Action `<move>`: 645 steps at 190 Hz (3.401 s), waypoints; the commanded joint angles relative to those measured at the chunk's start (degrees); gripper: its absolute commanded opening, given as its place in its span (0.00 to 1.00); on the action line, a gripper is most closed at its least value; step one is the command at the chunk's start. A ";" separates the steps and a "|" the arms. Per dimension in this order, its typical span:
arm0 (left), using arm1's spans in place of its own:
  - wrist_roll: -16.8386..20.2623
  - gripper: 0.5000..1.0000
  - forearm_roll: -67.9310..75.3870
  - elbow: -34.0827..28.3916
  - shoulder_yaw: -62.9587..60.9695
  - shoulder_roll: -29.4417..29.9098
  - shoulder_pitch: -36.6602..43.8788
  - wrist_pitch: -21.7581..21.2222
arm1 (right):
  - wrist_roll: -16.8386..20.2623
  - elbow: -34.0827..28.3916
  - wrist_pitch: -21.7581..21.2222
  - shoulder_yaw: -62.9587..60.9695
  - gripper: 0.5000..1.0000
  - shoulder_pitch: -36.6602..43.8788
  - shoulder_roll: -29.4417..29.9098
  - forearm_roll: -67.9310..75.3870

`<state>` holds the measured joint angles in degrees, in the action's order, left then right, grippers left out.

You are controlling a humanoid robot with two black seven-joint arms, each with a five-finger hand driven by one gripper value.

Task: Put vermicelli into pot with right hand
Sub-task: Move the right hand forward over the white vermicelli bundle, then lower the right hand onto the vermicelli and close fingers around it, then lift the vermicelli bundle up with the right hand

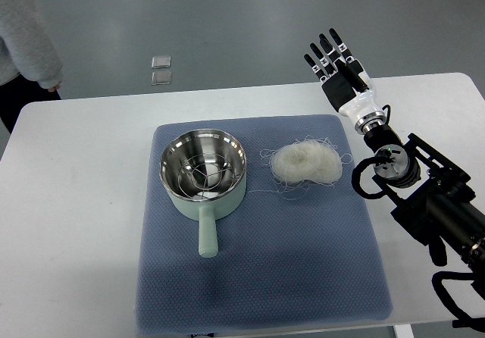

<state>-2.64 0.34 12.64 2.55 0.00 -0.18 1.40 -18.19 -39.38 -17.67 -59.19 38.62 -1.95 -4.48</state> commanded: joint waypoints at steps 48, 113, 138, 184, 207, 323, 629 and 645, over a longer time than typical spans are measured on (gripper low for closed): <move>0.00 1.00 -0.07 -0.16 0.00 0.00 0.00 0.01 | 0.00 0.00 -0.09 0.48 0.85 0.41 -0.07 -0.53; 0.00 1.00 -0.07 -0.25 0.00 0.00 0.00 -0.08 | 0.70 0.00 0.00 10.67 0.85 6.64 -3.67 -13.79; 0.00 1.00 -0.07 -0.25 0.00 0.00 0.00 0.01 | 1.67 0.00 -0.35 21.40 0.85 12.71 -8.33 -28.12; 0.00 1.00 -0.07 -0.07 -0.09 0.00 -0.09 0.10 | 7.47 -5.18 -12.83 51.81 0.85 33.98 -19.32 -55.19; 0.00 1.00 -0.07 -0.16 0.00 0.00 -0.09 0.10 | 17.05 -10.19 -17.33 67.44 0.86 47.24 -20.90 -55.55; 0.00 1.00 -0.07 -0.34 0.00 0.00 -0.09 0.01 | 19.51 -10.99 -17.33 69.47 0.86 43.21 -17.38 -53.70; 0.00 1.00 -0.07 -0.25 0.00 0.00 -0.09 0.01 | 10.28 -23.38 -13.98 69.56 0.00 59.73 -31.97 -54.93; 0.00 1.00 -0.07 -0.25 -0.09 0.00 -0.09 0.01 | 10.28 -24.96 -13.89 69.74 0.00 62.11 -32.41 -53.87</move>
<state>-2.64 0.26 12.34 2.53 0.00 -0.26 1.41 -7.91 -62.08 -31.52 10.30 97.25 -33.36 -59.35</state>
